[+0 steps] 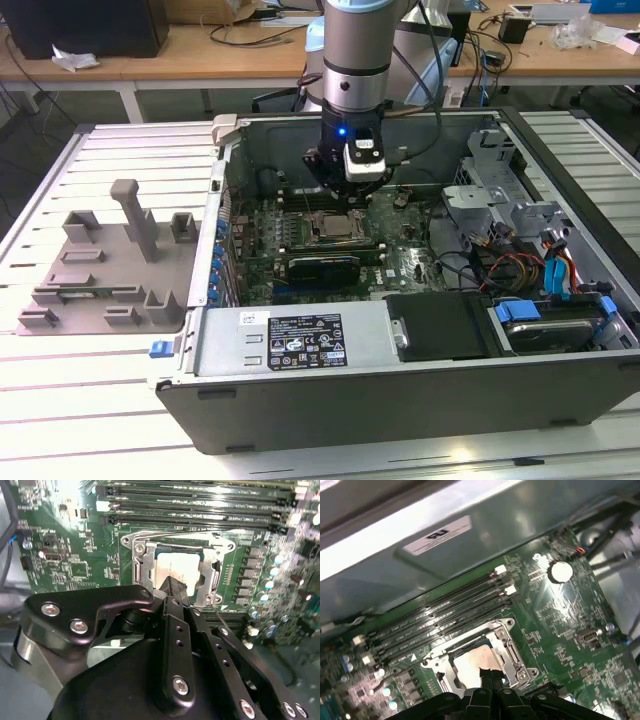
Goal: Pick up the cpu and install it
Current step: 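Close the cpu cover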
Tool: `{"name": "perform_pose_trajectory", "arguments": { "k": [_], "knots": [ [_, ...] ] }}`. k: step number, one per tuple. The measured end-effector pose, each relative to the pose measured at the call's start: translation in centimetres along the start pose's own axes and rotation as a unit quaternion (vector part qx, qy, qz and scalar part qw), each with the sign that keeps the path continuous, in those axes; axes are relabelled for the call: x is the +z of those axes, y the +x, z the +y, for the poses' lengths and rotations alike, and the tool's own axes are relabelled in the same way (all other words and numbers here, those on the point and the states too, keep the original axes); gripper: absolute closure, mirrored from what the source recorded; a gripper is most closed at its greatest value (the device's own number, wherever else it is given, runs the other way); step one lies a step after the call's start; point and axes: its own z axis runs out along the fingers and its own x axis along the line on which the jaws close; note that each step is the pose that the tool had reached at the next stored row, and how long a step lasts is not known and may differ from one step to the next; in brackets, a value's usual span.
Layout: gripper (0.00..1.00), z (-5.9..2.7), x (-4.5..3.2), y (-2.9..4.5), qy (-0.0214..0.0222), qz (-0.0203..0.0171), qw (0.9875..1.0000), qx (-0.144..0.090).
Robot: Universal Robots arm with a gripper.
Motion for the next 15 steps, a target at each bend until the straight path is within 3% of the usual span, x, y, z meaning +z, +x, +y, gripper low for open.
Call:
{"name": "perform_pose_trajectory", "arguments": {
  "k": [5,7,9,11,12,14,15],
  "knots": [
    [0.89,0.0,0.01,0.0,0.0005,-0.0004,0.9988,-0.048],
    [0.89,0.0,0.01,0.0,0.0009,-0.0008,0.9967,-0.082],
    [0.89,0.0,0.02,0.0,0.0011,-0.0009,0.995,-0.1],
    [0.89,0.0,0.02,0.0,0.0014,-0.0012,0.9923,-0.124],
    [0.89,0.0,0.02,0.0,0.0016,-0.0013,0.9895,-0.144],
    [0.89,0.0,0.03,0.0,0.0018,-0.0015,0.9867,-0.163],
    [0.89,0.0,0.03,0.0,0.002,-0.0016,0.9842,-0.177]
  ]
}}
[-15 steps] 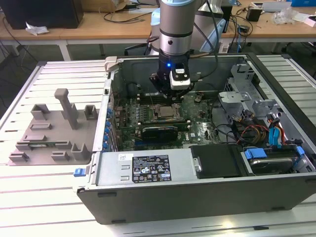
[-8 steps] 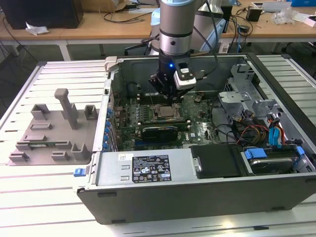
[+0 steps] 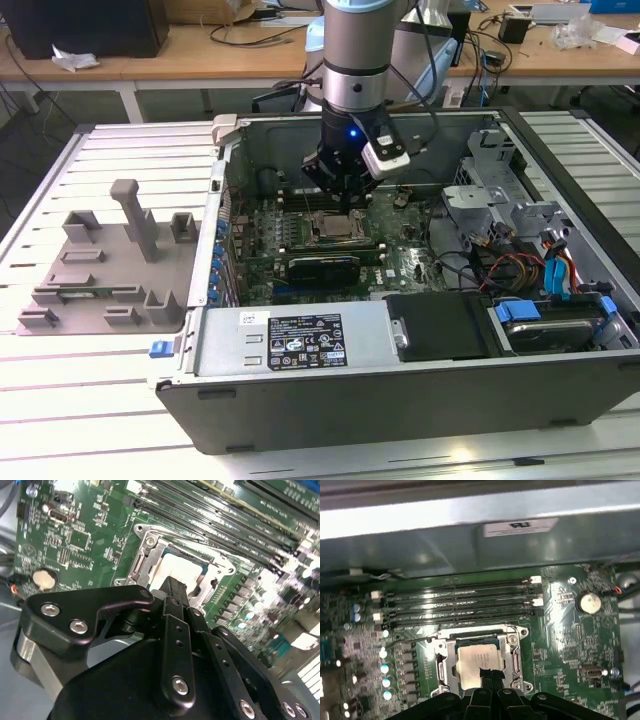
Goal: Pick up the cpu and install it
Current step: 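Close the cpu cover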
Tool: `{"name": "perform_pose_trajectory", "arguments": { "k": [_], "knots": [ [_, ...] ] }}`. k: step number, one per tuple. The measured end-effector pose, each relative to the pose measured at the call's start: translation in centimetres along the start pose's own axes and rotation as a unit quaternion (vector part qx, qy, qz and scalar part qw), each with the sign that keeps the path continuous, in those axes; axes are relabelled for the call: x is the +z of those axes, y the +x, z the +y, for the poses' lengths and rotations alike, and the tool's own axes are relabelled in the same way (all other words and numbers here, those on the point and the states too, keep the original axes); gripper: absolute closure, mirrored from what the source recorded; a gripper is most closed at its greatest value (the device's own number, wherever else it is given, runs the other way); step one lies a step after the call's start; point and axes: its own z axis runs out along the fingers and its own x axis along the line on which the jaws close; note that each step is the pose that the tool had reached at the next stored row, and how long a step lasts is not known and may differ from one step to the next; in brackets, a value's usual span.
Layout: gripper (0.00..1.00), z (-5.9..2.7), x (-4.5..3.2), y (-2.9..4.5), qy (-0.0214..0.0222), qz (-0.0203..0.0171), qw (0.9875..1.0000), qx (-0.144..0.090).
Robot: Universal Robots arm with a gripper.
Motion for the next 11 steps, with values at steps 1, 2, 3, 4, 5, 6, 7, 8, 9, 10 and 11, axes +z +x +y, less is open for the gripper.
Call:
{"name": "perform_pose_trajectory", "arguments": {
  "k": [1,2,3,4,5,6,7,8,9,10,11],
  "knots": [
    [0.89,0.0,0.0,0.0,0.0001,-0.0001,1.0,-0.008],
    [0.89,0.0,0.0,0.0,0.0003,-0.0001,0.9998,-0.019],
    [0.89,0.0,0.01,0.0,0.0004,-0.0002,0.9996,-0.029],
    [0.89,0.0,0.01,0.0,0.0005,-0.0003,0.9992,-0.039],
    [0.89,0.0,0.01,0.0,0.0006,-0.0004,0.9989,-0.046],
    [0.89,0.0,0.02,0.0,0.0007,-0.0005,0.9985,-0.054],
    [0.89,0.0,0.02,0.0,0.0007,-0.0005,0.9983,-0.058],
    [0.89,0.0,0.02,0.0,0.0007,-0.0005,0.9983,-0.058],
    [0.89,0.0,0.02,0.01,0.0007,-0.0005,0.9983,-0.058],
    [0.89,0.0,0.06,0.11,0.0012,-0.0018,0.9983,-0.058],
    [0.89,-0.01,0.08,0.24,0.0027,-0.0047,0.9983,-0.058]
  ]
}}
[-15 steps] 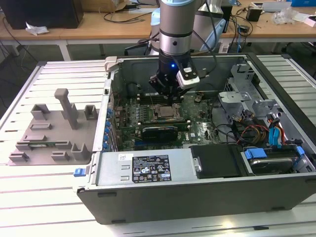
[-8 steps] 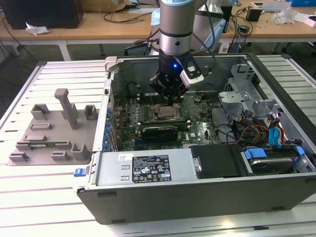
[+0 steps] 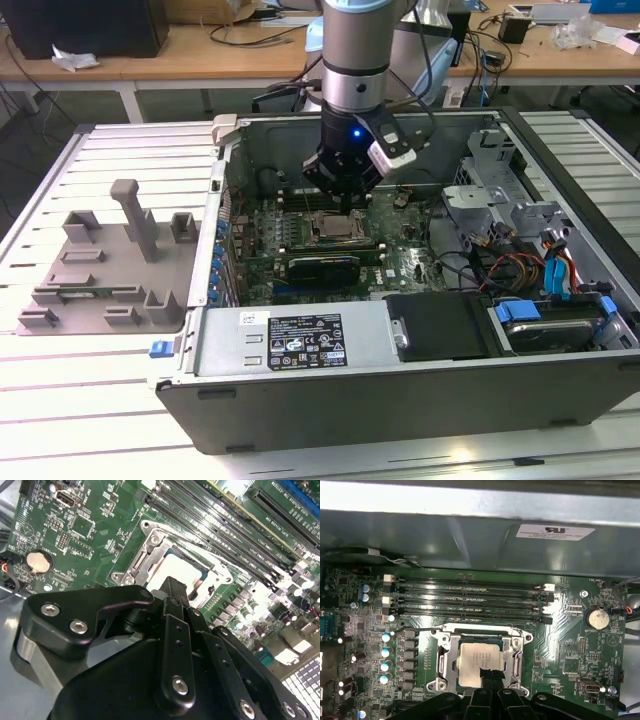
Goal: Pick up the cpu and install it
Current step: 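Close the cpu cover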
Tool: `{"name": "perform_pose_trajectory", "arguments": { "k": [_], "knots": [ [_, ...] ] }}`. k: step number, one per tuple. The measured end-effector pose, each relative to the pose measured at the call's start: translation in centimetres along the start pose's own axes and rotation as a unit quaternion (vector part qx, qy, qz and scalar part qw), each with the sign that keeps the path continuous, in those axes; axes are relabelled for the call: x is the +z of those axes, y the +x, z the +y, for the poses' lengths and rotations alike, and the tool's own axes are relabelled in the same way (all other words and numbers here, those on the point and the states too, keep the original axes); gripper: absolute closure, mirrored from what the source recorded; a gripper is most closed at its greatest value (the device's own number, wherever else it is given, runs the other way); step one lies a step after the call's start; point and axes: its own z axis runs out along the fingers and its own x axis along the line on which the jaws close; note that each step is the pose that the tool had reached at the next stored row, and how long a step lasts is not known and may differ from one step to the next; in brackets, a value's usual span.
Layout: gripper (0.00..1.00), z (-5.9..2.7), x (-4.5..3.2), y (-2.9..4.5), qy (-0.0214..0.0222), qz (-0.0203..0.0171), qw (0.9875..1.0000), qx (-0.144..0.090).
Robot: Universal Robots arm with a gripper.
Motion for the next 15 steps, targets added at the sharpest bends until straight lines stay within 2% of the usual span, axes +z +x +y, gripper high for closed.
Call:
{"name": "perform_pose_trajectory", "arguments": {
  "k": [3,5,7,12,15],
  "knots": [
    [0.89,0.01,0.14,0.34,0.0022,-0.0107,0.9999,0.0],
    [0.89,0.01,0.48,0.45,0.0024,-0.0136,0.9999,0.0],
    [0.89,0.03,0.83,0.72,0.0023,-0.0136,0.9999,0.0],
    [0.89,0.09,1.11,1.66,0.0024,-0.0136,0.9999,0.0],
    [0.89,0.1,1.24,1.97,0.0024,-0.0136,0.9999,0.0]
  ]
}}
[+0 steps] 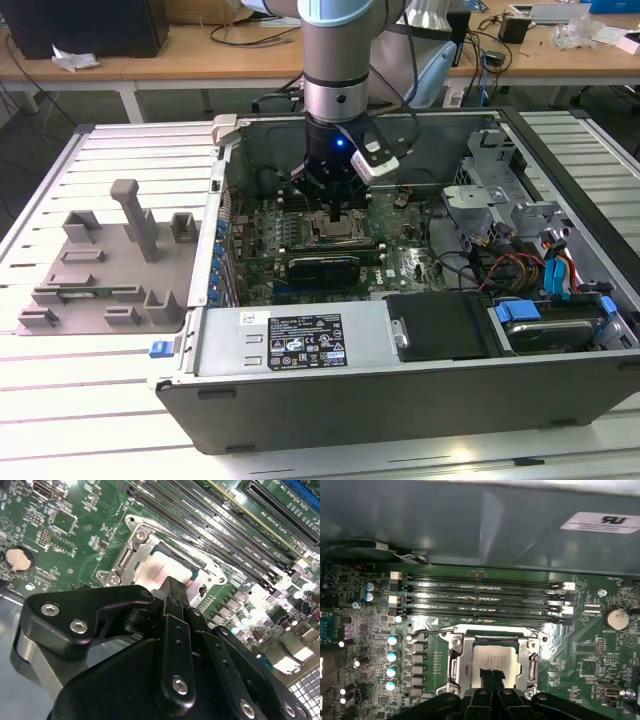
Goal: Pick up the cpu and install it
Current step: 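Close the cpu cover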
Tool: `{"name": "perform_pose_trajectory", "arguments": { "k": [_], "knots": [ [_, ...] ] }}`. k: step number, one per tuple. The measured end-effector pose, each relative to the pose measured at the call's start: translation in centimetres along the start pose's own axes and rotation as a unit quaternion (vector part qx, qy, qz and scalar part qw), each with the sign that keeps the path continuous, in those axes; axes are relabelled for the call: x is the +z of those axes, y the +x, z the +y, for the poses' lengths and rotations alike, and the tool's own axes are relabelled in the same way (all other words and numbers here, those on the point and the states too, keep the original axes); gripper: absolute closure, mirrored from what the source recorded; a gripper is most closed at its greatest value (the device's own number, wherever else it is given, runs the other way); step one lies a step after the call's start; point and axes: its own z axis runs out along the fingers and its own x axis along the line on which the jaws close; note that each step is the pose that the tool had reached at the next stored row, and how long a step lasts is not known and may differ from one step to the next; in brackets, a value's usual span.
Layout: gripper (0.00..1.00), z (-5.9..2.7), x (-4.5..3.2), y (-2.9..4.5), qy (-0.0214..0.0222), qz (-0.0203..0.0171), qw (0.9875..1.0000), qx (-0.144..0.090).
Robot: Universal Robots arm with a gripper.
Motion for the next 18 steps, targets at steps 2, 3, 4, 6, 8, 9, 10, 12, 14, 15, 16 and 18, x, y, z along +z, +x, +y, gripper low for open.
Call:
{"name": "perform_pose_trajectory", "arguments": {
  "k": [2,3,4,6,8,9,10,12,14,15,16,18],
  "knots": [
    [0.89,0.02,0.08,0.31,0.0,0.0,1.0,0.0],
    [0.89,0.03,0.13,0.48,0.0,0.0,1.0,0.0],
    [0.89,0.05,0.21,0.78,0.0,-0.0001,1.0,0.0],
    [0.89,0.07,0.36,1.09,-0.0003,-0.0004,1.0,0.0],
    [0.89,0.09,0.53,1.4,-0.0005,-0.0005,1.0,0.0],
    [0.89,0.1,0.64,1.57,-0.0006,-0.0005,1.0,0.0],
    [0.89,0.11,0.76,1.7,-0.0009,-0.0006,1.0,0.0],
    [0.89,0.13,1.09,2.04,-0.0028,-0.001,1.0,0.0],
    [0.89,0.13,1.29,2.09,-0.005,-0.0011,1.0,0.0],
    [0.89,0.14,1.43,2.13,-0.0064,-0.0012,1.0,0.0],
    [0.89,0.15,1.56,2.2,-0.0073,-0.0013,1.0,0.0],
    [0.89,0.15,1.7,2.32,-0.0084,-0.0014,1.0,0.0]
  ]
}}
